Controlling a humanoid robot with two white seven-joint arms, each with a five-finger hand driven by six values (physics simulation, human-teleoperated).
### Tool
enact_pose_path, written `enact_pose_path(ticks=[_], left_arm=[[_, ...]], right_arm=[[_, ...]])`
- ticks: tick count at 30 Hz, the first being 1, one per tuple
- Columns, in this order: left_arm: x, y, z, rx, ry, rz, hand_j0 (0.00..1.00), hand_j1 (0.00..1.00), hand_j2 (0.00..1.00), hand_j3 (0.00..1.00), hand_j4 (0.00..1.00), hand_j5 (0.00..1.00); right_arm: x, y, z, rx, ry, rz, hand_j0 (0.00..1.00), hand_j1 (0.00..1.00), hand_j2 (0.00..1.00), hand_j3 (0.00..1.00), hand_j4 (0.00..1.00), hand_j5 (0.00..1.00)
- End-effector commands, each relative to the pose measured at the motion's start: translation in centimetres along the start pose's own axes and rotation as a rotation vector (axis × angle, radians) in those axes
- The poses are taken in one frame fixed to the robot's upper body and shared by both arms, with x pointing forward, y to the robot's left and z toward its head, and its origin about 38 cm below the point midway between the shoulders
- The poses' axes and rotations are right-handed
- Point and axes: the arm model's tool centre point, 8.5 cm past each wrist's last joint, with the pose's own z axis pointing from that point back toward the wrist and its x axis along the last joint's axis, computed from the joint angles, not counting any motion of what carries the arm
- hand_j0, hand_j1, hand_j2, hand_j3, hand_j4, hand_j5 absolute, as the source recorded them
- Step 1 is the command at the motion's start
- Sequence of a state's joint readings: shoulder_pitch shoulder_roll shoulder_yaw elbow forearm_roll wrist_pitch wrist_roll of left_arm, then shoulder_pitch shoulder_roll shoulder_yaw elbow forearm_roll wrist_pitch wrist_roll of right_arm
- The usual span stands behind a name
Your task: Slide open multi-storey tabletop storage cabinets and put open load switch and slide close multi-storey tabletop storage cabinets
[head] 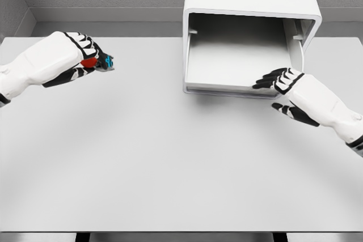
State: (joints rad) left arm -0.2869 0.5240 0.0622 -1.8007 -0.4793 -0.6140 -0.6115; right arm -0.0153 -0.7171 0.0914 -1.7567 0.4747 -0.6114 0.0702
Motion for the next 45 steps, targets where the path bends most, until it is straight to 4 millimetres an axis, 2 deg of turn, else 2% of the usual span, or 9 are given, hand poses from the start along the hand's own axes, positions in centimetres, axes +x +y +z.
enact_pose_path(ticks=[1, 6, 10, 12, 17, 21, 23, 38, 45], left_arm=[[0.2, -0.1, -0.3, 0.010, -0.011, 0.016, 0.45, 0.45, 0.45, 0.45, 0.45, 0.45], [0.9, 0.2, -1.6, 0.033, -0.045, 0.021, 0.45, 0.45, 0.45, 0.45, 0.45, 0.45], [1.3, 0.1, -2.2, 0.051, -0.058, 0.034, 0.44, 0.44, 0.44, 0.44, 0.44, 0.44], [1.6, 0.4, -2.8, 0.054, -0.075, 0.030, 0.45, 0.45, 0.45, 0.45, 0.45, 0.45], [2.5, 0.7, -4.3, 0.087, -0.112, 0.040, 0.44, 0.44, 0.44, 0.44, 0.44, 0.44], [3.0, 0.9, -5.1, 0.103, -0.131, 0.048, 0.45, 0.45, 0.45, 0.45, 0.45, 0.45], [3.4, 0.8, -5.5, 0.116, -0.141, 0.060, 0.45, 0.45, 0.45, 0.45, 0.45, 0.45], [5.7, 1.2, -8.4, 0.156, -0.223, 0.084, 0.45, 0.45, 0.45, 0.45, 0.45, 0.45], [7.3, 1.4, -10.1, 0.198, -0.270, 0.114, 0.45, 0.45, 0.45, 0.45, 0.45, 0.45]], right_arm=[[-0.6, -1.8, 0.5, -0.035, 0.012, 0.006, 0.76, 0.76, 0.76, 0.76, 0.76, 0.76], [-1.6, -4.8, 1.6, -0.105, 0.036, 0.000, 0.72, 0.72, 0.72, 0.72, 0.72, 0.72], [-2.4, -6.2, 2.3, -0.131, 0.059, 0.001, 0.67, 0.67, 0.67, 0.67, 0.67, 0.67], [-3.8, -6.0, 3.2, -0.129, 0.108, -0.004, 0.59, 0.59, 0.59, 0.59, 0.59, 0.59], [-5.7, -6.2, 4.8, -0.130, 0.183, -0.003, 0.59, 0.59, 0.59, 0.59, 0.59, 0.59], [-6.9, -6.1, 6.0, -0.091, 0.223, 0.005, 0.49, 0.49, 0.49, 0.49, 0.49, 0.49], [-7.3, -5.3, 6.7, -0.063, 0.248, -0.002, 0.47, 0.47, 0.47, 0.47, 0.47, 0.47], [-6.2, 0.2, 9.8, 0.085, 0.302, -0.087, 0.47, 0.47, 0.47, 0.47, 0.47, 0.47], [-6.0, 1.0, 10.3, 0.097, 0.312, -0.104, 0.48, 0.48, 0.48, 0.48, 0.48, 0.48]])
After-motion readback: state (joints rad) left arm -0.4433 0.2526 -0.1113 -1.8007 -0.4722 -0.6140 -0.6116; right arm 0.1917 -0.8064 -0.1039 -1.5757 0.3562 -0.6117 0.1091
